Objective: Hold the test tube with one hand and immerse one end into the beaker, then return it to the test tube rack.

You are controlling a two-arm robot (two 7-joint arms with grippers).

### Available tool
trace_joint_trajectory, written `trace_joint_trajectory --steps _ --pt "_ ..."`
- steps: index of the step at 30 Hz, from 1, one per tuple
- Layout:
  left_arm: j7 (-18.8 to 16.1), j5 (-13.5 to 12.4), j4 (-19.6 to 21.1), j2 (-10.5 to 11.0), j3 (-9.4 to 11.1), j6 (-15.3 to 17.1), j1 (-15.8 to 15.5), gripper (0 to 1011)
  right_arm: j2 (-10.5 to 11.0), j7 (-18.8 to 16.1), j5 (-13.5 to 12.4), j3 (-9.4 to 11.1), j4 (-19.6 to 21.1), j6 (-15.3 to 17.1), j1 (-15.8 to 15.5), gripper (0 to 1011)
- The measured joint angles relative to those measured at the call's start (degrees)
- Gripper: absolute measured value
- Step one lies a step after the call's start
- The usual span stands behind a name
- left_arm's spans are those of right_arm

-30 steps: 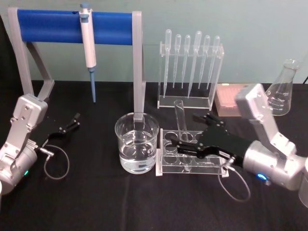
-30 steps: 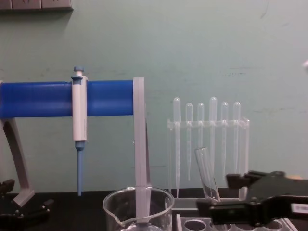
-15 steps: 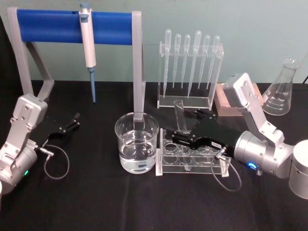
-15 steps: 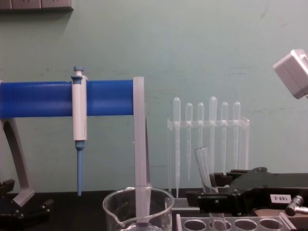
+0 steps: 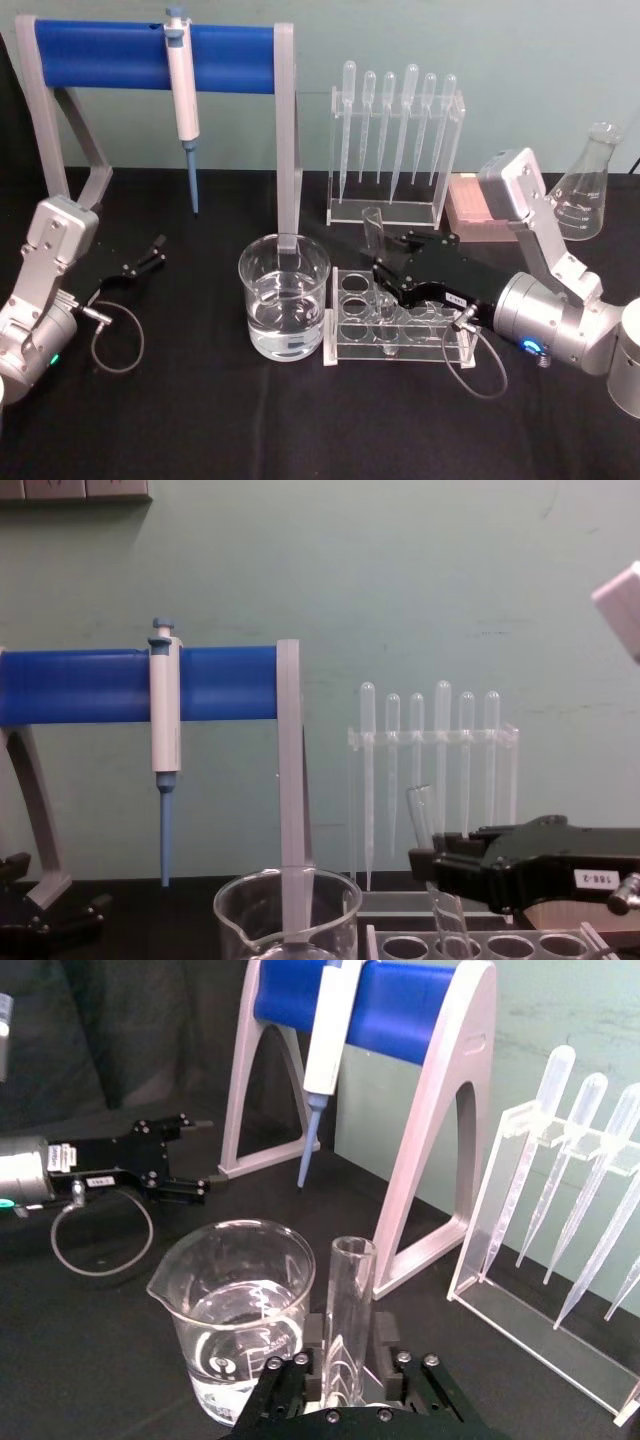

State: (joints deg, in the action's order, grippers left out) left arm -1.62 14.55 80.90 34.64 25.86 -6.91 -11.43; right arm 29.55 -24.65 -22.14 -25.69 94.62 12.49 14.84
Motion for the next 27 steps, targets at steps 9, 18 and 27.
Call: trace_joint_trajectory --steps 9,18,27 --pt "0.0 0.0 0.0 0.0 0.0 0.0 0.0 1000 0.32 0.15 -1.31 1.74 2.93 -0.82 -1.88 222" --pt "0.0 0.0 0.0 0.0 0.0 0.0 0.0 1000 0.28 1.32 -4.13 4.79 7.07 -3.31 -4.8 222" --pt "0.0 0.0 0.0 0.0 0.0 0.0 0.0 1000 0.35 2.69 -5.34 6.33 9.83 -4.32 -5.98 221"
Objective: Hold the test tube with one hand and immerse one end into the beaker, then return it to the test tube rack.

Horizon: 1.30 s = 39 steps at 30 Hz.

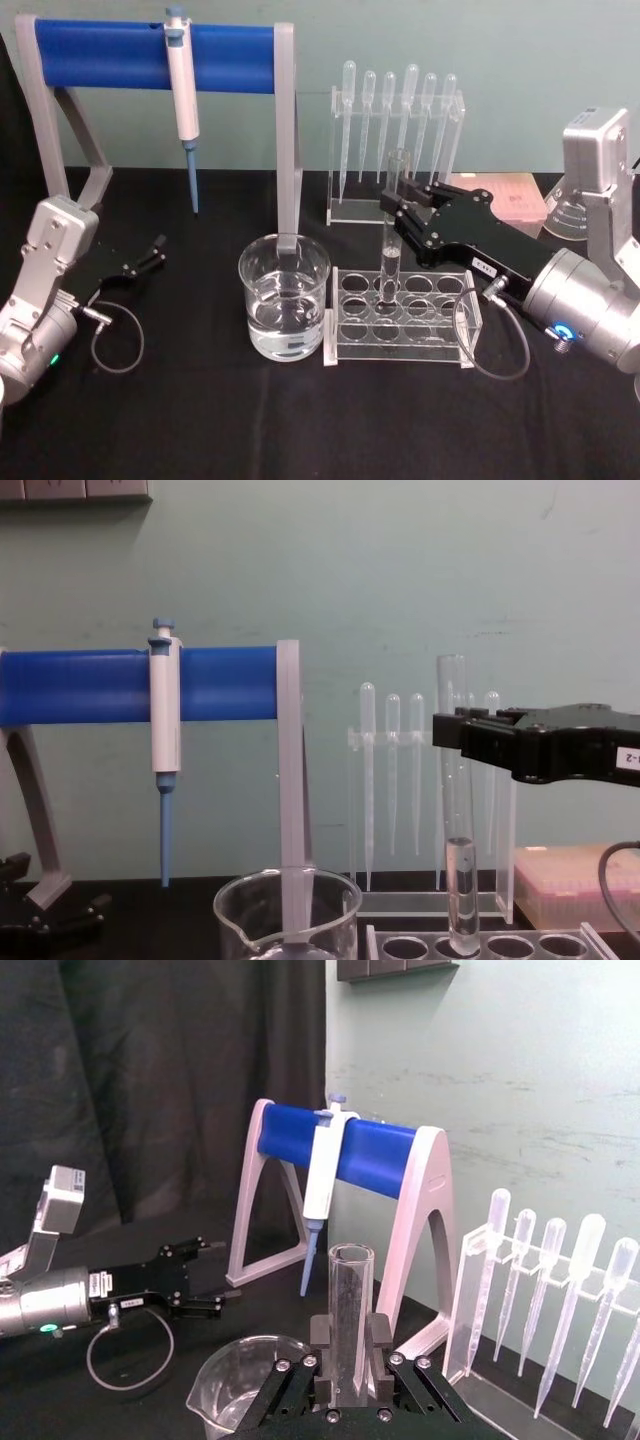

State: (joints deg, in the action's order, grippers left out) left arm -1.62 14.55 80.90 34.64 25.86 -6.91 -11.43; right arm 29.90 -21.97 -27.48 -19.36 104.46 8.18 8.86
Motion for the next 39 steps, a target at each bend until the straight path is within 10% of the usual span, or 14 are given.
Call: trace_joint_trajectory --steps 39 --pt "0.0 0.0 0.0 0.0 0.0 0.0 0.0 1000 0.02 0.33 -0.05 -0.08 0.13 0.19 -0.21 222"
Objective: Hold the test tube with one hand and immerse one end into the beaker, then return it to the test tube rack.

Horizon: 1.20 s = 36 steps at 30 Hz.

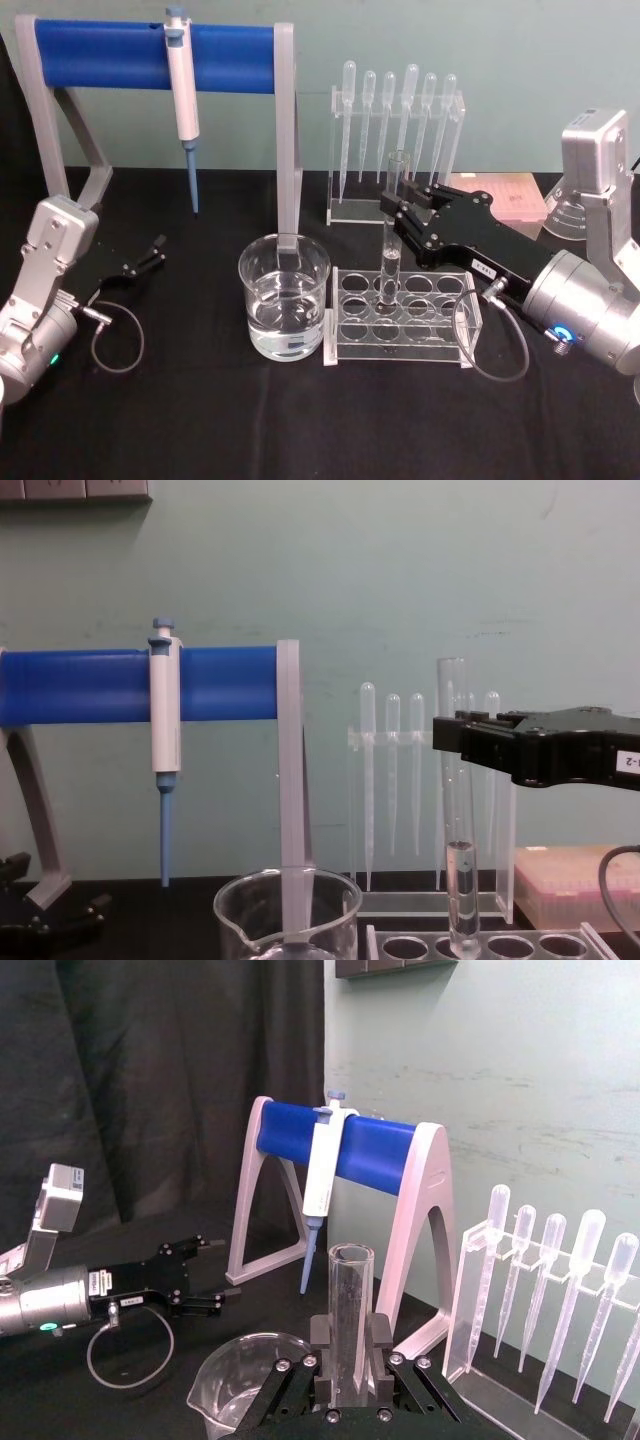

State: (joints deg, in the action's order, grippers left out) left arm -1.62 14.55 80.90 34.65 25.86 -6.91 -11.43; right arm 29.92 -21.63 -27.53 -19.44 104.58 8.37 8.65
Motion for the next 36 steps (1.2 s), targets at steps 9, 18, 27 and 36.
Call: trace_joint_trajectory --steps 9,18,27,36 --pt "0.0 0.0 0.0 0.0 0.0 0.0 0.0 1000 0.0 0.0 0.0 0.0 0.0 0.0 0.0 222" --pt "0.0 0.0 0.0 -0.01 0.0 0.0 0.0 1000 0.0 0.0 0.0 0.0 0.0 0.0 0.0 222" --pt "0.0 0.0 0.0 0.0 0.0 0.0 0.0 1000 0.0 0.0 0.0 0.0 0.0 0.0 0.0 222" --pt "0.0 0.0 0.0 0.0 0.0 0.0 0.0 1000 0.0 0.0 0.0 0.0 0.0 -0.01 0.0 222"
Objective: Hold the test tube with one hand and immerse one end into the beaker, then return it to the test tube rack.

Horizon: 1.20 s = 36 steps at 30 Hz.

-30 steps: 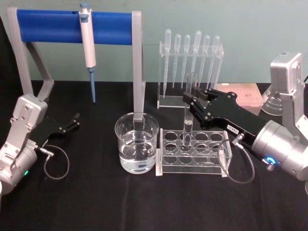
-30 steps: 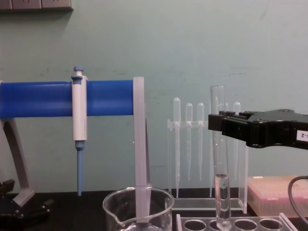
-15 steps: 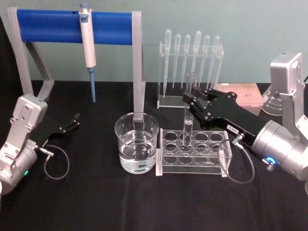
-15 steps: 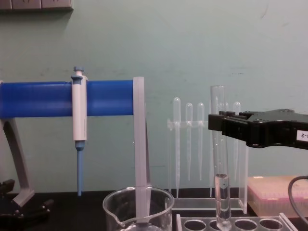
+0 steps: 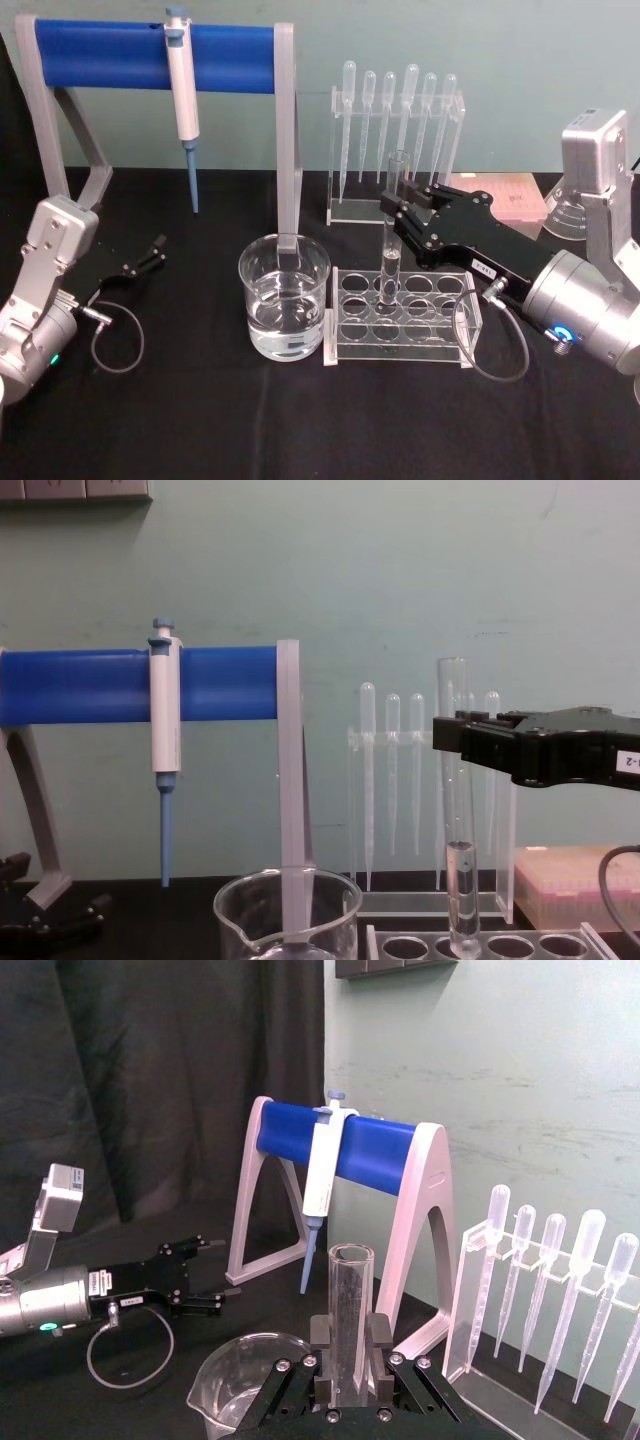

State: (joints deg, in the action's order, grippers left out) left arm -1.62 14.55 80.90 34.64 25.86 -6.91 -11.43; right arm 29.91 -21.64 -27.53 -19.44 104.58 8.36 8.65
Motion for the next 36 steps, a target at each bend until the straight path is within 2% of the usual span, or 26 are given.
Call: trace_joint_trajectory --steps 36 --pt "0.0 0.0 0.0 0.0 0.0 0.0 0.0 1000 0.0 0.0 0.0 0.0 0.0 0.0 0.0 222"
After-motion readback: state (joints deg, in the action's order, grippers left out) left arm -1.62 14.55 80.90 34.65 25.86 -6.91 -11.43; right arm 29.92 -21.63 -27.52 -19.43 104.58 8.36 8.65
